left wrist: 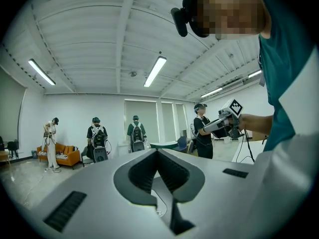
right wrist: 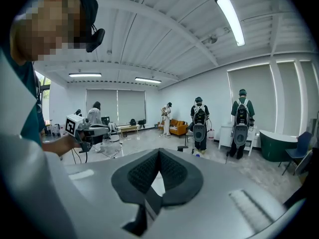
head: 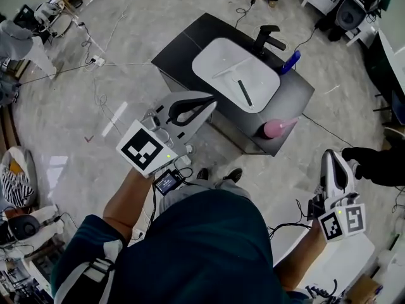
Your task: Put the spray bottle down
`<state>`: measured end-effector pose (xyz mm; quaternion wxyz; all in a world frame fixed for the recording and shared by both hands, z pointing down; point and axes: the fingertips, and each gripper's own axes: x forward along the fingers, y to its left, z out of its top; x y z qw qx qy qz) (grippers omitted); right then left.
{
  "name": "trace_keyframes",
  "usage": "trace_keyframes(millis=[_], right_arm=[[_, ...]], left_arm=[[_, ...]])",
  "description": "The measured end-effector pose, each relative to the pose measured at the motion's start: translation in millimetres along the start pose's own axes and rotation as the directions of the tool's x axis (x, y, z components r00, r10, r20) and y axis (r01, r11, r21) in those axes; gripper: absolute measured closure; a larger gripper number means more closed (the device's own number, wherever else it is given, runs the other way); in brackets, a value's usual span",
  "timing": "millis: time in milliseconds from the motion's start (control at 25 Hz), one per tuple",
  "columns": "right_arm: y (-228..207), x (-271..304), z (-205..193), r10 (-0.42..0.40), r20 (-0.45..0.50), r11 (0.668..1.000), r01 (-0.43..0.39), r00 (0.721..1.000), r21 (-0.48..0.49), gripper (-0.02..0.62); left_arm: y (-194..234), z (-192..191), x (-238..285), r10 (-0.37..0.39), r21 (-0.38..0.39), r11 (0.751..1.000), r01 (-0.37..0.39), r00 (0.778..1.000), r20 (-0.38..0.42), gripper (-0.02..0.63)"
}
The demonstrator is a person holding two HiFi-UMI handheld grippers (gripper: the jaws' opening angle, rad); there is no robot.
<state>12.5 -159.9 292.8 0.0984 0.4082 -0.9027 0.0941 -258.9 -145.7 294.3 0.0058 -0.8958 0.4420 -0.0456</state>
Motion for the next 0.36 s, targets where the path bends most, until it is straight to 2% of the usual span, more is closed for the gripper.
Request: trace_keyframes(millis=[360], right_arm=[[-4.2,-22.0,4.4,-0.023,0.005,1.000,0.023,1.000,-0.004,0.588]], left_arm=[[-13.5,2.3,-0.2,-0.010,0.001,1.000,0.010,1.000,-0.009,0.600]])
